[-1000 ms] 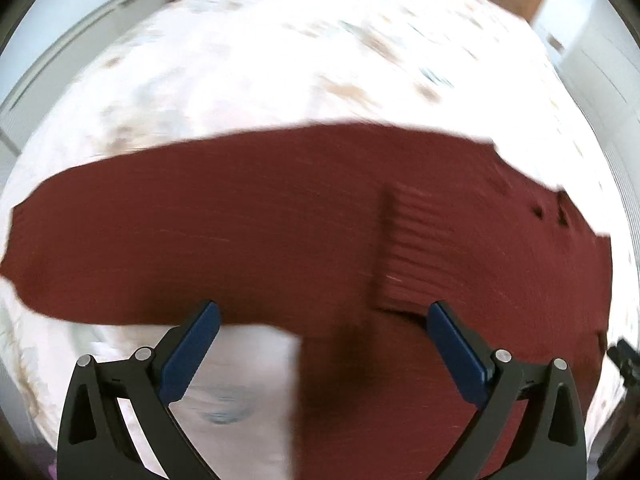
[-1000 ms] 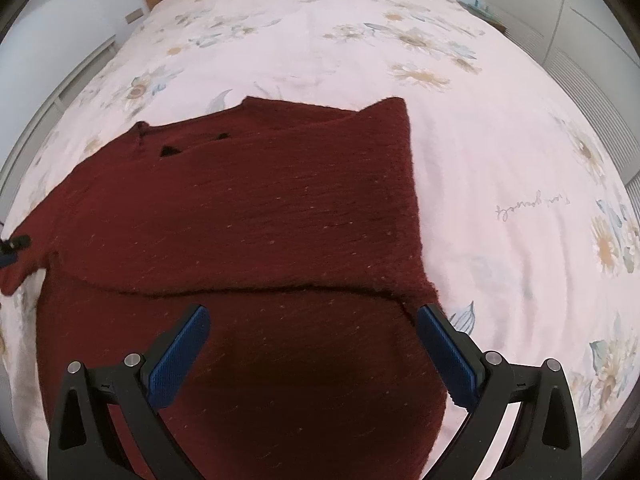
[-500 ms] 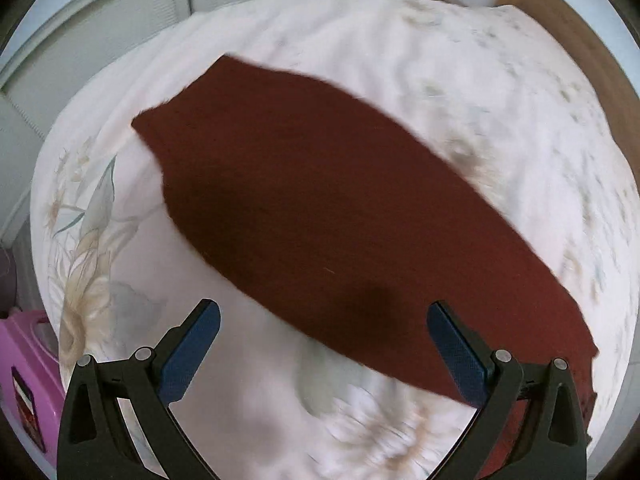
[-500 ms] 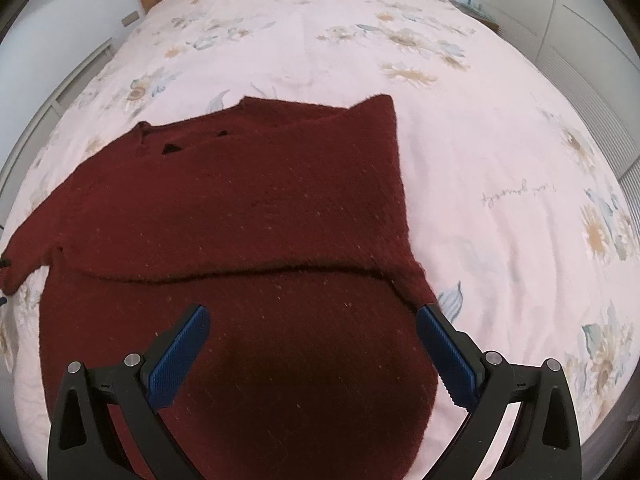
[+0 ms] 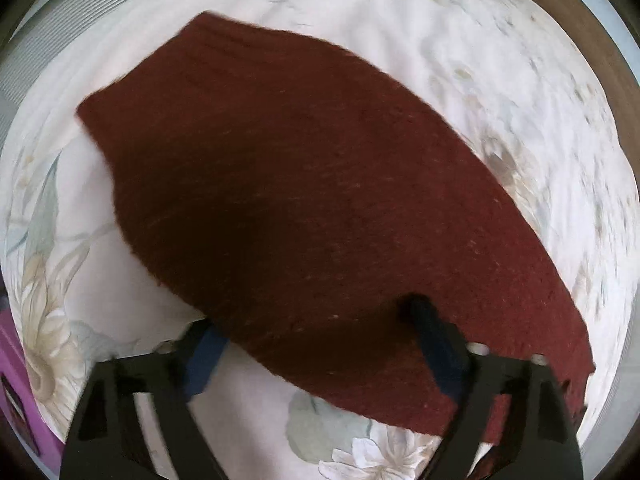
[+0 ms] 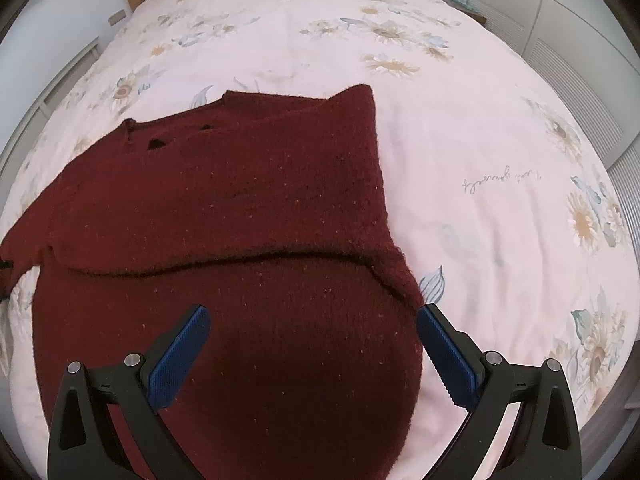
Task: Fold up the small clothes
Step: 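Grasp the other sleeve cuff with the left gripper and lift it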
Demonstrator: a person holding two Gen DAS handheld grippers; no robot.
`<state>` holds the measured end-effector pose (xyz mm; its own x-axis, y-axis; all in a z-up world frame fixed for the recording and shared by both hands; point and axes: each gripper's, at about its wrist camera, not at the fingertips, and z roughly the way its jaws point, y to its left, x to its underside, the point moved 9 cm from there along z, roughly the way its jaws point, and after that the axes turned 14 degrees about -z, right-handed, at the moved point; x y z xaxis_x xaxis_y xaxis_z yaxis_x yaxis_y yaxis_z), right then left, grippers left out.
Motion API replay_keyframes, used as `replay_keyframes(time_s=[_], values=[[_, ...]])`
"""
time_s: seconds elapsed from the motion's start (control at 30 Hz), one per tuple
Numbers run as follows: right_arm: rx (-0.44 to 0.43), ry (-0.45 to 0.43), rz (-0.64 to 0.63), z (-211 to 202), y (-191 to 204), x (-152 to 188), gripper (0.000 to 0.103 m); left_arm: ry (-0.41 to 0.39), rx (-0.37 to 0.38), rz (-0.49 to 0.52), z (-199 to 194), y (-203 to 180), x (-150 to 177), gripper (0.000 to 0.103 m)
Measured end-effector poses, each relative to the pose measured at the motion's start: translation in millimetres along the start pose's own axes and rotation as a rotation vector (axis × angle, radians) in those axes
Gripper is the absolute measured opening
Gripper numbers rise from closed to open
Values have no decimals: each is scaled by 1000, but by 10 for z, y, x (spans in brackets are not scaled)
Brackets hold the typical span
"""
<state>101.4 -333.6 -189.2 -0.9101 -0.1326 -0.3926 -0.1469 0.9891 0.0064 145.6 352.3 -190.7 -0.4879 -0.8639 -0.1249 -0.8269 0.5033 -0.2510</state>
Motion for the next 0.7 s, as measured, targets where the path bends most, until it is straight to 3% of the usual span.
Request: replay_keyframes(time_s=[0.07, 0.13, 0.23, 0.37, 0.53, 0.7], values=[[-2, 1, 3, -2, -8, 2, 103, -3, 14, 47, -47, -101, 5, 31], [-5, -5, 6, -22, -15, -9, 103, 9, 49, 73, -113, -220, 24, 14], [-2, -19, 0, -63, -26, -45, 103, -16, 88, 132, -285, -460, 62, 14], [3, -39, -8, -115, -49, -110, 102, -69, 101, 300, -622, -856, 343, 13], [9, -70, -18, -222, -67, -219, 102, -87, 154, 482, -1038, -1416, 1009, 13], [25, -102, -32, -331, -108, -356, 102, -48, 246, 631, -1253, -2029, 1815, 12]])
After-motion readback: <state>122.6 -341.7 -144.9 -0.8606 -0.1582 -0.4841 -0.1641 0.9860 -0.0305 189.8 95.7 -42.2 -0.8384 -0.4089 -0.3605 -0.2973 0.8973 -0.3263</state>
